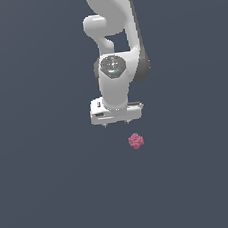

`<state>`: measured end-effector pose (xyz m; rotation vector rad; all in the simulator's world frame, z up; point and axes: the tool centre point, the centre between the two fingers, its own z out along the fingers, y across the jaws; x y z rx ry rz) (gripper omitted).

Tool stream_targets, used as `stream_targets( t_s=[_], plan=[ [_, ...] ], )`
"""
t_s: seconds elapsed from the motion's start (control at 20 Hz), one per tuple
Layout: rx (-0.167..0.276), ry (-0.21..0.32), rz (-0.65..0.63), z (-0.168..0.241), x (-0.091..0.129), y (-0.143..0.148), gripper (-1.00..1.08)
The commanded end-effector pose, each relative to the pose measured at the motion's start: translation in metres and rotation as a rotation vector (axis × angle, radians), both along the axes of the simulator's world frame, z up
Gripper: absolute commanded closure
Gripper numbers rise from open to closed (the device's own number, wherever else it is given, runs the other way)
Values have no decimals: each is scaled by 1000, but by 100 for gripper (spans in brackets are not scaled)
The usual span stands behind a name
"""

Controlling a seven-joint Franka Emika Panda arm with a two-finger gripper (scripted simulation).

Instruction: Pick up the object and move it to a goal position.

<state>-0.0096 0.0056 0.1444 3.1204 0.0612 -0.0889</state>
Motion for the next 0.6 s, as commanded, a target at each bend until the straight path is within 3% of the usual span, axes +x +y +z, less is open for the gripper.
stream_targets(
  t_s=[0.0, 0.55],
  plan=[
    [0, -1, -15, -1, 1, 1, -92],
    [-3, -12, -176, -9, 7, 15, -92]
  ],
)
